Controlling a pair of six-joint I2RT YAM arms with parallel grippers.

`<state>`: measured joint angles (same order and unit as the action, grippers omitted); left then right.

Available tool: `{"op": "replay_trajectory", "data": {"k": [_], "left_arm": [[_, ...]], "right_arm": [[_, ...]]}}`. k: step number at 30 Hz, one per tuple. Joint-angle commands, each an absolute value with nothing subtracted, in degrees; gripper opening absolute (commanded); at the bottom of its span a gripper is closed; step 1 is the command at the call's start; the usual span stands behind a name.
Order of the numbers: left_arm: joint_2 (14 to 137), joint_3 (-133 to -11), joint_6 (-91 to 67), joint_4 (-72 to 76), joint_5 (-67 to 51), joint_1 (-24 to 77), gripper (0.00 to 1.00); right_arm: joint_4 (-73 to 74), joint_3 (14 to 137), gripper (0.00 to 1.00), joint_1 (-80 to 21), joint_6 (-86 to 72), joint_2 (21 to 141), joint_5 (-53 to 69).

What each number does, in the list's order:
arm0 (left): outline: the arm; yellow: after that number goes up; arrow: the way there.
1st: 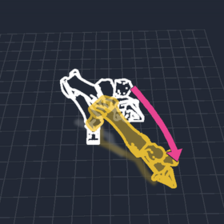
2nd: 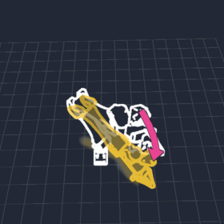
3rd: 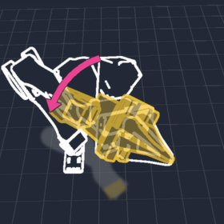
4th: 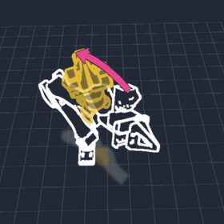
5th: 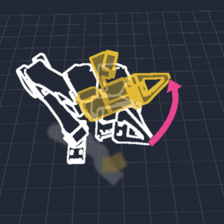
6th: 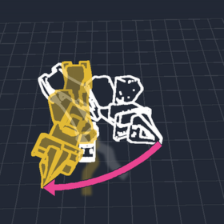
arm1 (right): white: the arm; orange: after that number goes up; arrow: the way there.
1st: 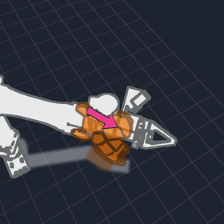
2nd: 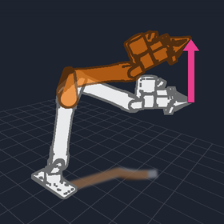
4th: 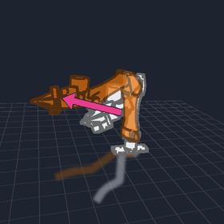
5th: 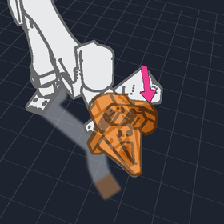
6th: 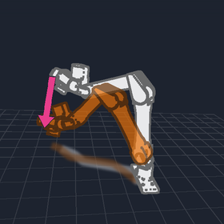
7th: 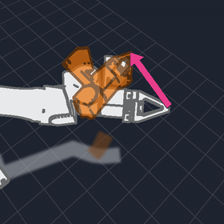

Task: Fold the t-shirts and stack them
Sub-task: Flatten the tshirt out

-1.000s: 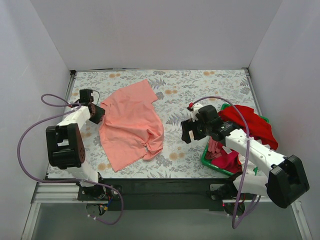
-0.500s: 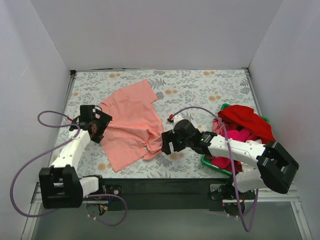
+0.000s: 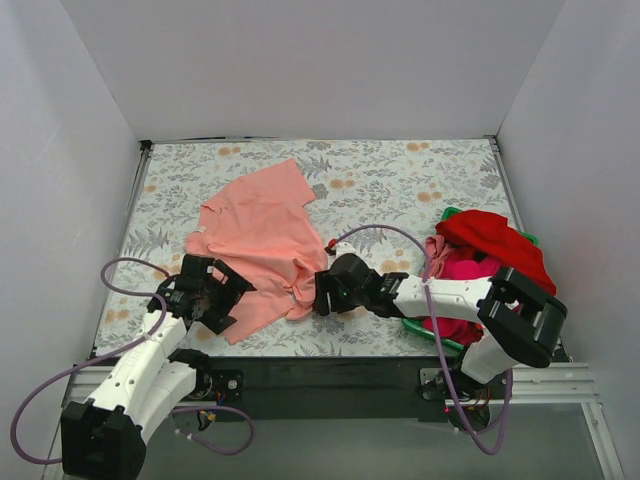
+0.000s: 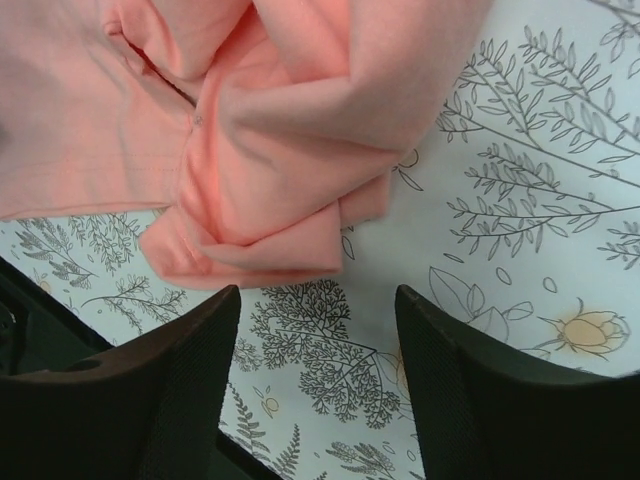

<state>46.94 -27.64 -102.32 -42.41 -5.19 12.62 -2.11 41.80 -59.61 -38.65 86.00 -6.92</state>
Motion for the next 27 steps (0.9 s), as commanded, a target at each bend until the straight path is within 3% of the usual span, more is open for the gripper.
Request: {"op": "replay_trajectory", "data": {"k": [1,3,4,7,8,13,18,21,22,27], "left_arm": [[45.4,-28.5,-102.5,-44.8,-8.0,12.9,0.98],[46.0,-29.7,-100.5,-45.6,-8.3,12.9,0.98],[46.9,-30.3,-100.2,-46.1,-8.3,12.9,0.98],[48.2,-32.3,-99.1,-47.6,-8.1,12.9,0.98],[48.7,-32.8,-98.9,-48.2,-8.0,12.9,0.98],[50.7,-35.9,-96.1,-50.6,-5.1,12.9,0.98],[52.4,-37.2,-95.2,-54.1,-5.0,13.7,0.98],[52.4,-37.4,-95.4,-56.0,-4.7,14.2,0.98],[52.4,-37.7,-95.6,-56.6,-4.2,14.3,0.98],[52.6,-36.8,-96.9,-59.5,-4.4,14.5,0.98]], "right_arm": [[-5.2,43.5,0.67,-61.0,-41.3,88.4,-8.1],[-5.2,43.8,0.55,-61.3,-41.4,89.6,-7.6],[-5.2,43.7,0.28,-61.3,-41.4,89.8,-7.8],[-5.1,42.7,0.03,-61.3,-40.9,88.9,-10.5],[-5.0,42.6,0.01,-61.3,-40.4,88.2,-11.7],[-1.2,43.6,0.01,-59.1,-36.2,86.0,-18.4],[-0.3,43.9,0.01,-55.3,-33.3,84.2,-10.9],[-0.7,43.8,0.21,-55.5,-35.5,84.3,-3.4],[-1.4,43.7,0.36,-55.4,-35.9,84.6,-2.5],[-2.7,44.8,0.52,-55.5,-36.1,86.7,-0.4]]}}
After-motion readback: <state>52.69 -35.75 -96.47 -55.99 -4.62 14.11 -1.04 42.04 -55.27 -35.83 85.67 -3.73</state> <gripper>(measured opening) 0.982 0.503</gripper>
